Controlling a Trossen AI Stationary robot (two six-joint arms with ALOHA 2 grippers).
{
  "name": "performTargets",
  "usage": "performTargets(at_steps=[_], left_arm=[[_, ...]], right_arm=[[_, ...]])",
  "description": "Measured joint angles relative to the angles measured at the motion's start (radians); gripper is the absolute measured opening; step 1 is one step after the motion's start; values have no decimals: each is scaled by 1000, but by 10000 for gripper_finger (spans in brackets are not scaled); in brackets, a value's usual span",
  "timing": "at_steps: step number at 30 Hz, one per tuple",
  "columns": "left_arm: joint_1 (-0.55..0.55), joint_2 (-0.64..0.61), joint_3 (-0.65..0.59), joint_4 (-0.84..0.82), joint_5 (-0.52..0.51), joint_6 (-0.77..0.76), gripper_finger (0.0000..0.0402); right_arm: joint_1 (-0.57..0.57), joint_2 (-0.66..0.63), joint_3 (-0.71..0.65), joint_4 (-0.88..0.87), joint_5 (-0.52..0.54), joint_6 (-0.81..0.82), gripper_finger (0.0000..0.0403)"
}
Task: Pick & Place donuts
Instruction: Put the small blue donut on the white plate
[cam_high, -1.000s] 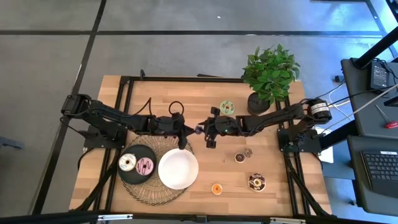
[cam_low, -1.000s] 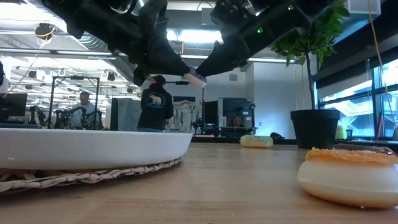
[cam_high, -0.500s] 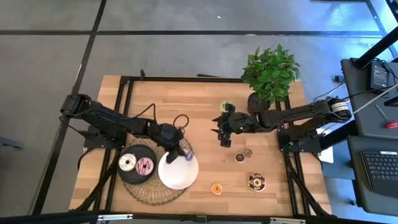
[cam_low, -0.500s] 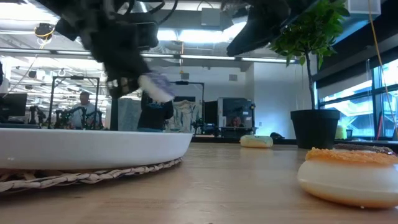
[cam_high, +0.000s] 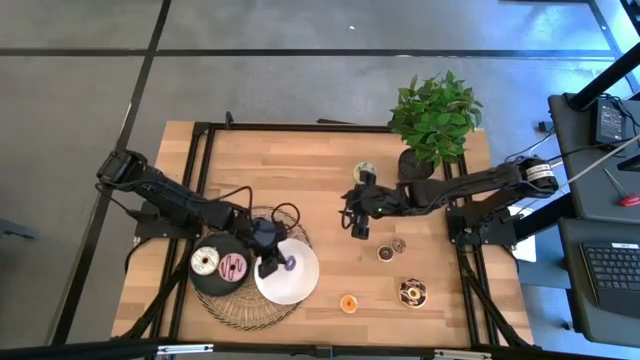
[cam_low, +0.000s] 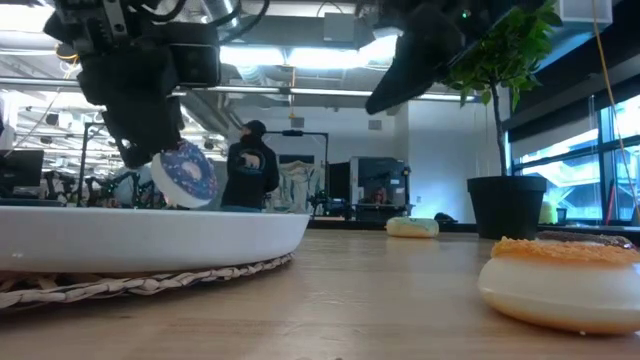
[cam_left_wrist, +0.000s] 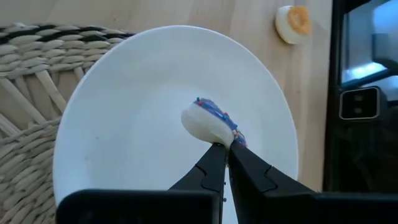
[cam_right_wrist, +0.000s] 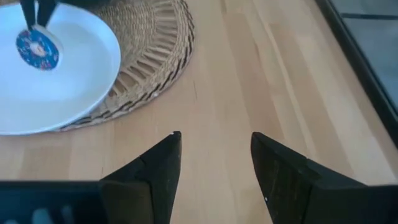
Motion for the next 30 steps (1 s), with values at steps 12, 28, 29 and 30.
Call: performTargets(at_steps=[12,28,29,30], left_arm=[[-53,8,0,-4,-97,-46,7],[-53,83,0,11,-73,-97,12],[-53,83,0,10,-68,-97,14],[-53,83,0,9,-63,-96,17]], right_arm=[[0,24,0,5,0,-4,195],[0,24,0,5,0,-7,195],[0,24,0,5,0,-8,195],[0,24,0,5,0,-9,195]])
